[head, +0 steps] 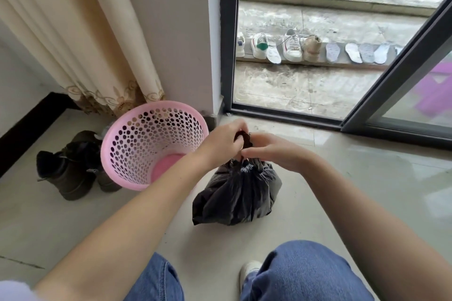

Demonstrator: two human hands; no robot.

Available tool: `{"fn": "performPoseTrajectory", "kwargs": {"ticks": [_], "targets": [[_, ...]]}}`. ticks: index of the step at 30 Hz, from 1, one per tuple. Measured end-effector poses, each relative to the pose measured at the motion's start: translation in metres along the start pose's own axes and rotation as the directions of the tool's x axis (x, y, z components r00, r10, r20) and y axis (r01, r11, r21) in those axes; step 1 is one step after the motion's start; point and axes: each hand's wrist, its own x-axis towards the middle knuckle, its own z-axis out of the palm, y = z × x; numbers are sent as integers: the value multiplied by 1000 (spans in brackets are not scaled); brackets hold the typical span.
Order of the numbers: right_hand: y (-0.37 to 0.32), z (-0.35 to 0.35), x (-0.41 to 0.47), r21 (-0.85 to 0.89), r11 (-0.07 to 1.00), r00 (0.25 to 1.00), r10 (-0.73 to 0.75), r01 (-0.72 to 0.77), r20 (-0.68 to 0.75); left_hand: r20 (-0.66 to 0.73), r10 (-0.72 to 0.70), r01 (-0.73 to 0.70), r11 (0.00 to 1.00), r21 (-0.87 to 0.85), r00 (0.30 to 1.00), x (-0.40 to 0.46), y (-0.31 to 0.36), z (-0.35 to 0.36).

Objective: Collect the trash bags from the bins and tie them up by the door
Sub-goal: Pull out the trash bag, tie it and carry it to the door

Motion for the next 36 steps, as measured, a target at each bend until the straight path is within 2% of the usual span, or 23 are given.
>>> {"fn": "performPoseTrajectory", "kwargs": {"ticks": [3,6,8,11,14,18,20,24,27,29,32,36], "targets": [[-6,-3,3,-248,967,998,64,-66,-17,120,-16,24,998,-66,993,-2,-5,5],[-13,-13,5,-333,933,990,123,-139,-70,329,-60,77,996,-40,942,1,-7,5],[-18,-21,8,-407,901,988,144,-151,-47,413,-86,125,990,-69,907,5,-10,8],[-22,-35,10,-458,875,986,168,-159,-20,355,-128,199,965,-171,926,13,-16,12],[-21,-51,7,-412,891,981,188,-190,-48,261,-224,295,914,-278,939,18,-18,7],[-37,-66,-9,-389,889,970,213,-243,-119,293,-261,381,772,-509,920,26,9,-9],[-56,-75,-20,-379,887,962,210,-262,-174,294,-277,398,739,-544,915,32,34,-22],[-100,-98,-52,-402,867,947,209,-295,-245,356,-265,421,765,-488,896,41,89,-64],[-138,-111,-79,-447,840,944,212,-309,-255,415,-213,365,871,-330,884,48,128,-105],[-169,-118,-98,-445,834,938,223,-325,-266,433,-230,346,914,-211,872,53,154,-132],[-209,-125,-122,-440,833,932,227,-336,-282,462,-237,310,947,-87,855,55,190,-164],[-271,-134,-176,-427,832,918,224,-355,-326,516,-179,201,980,13,838,49,263,-210]]}}
